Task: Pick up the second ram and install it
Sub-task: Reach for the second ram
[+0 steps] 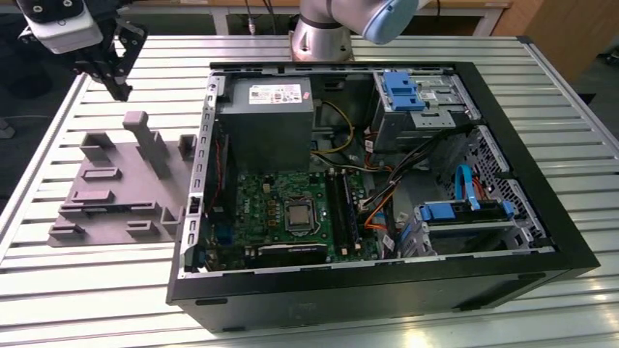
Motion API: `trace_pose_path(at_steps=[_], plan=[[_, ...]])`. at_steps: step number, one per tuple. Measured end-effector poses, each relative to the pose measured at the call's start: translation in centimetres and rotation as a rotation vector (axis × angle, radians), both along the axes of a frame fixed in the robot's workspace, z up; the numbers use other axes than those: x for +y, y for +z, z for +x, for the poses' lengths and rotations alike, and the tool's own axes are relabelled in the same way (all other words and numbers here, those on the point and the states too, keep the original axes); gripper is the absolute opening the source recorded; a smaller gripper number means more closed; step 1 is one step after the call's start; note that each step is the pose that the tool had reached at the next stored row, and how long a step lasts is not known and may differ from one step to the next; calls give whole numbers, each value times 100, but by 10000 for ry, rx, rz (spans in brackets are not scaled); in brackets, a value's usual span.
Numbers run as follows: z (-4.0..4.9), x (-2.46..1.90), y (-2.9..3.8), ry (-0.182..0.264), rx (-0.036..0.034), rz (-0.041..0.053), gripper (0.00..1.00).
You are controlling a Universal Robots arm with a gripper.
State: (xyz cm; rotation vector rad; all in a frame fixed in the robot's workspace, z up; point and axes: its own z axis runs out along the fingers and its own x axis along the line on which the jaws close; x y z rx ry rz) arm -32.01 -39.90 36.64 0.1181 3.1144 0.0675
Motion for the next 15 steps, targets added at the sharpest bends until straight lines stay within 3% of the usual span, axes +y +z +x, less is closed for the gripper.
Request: trace_pose_path(at_steps=[1, 15], plan=[[-47, 0, -7, 0, 1, 0, 11], [-106, 0, -16, 0, 1, 0, 11]])
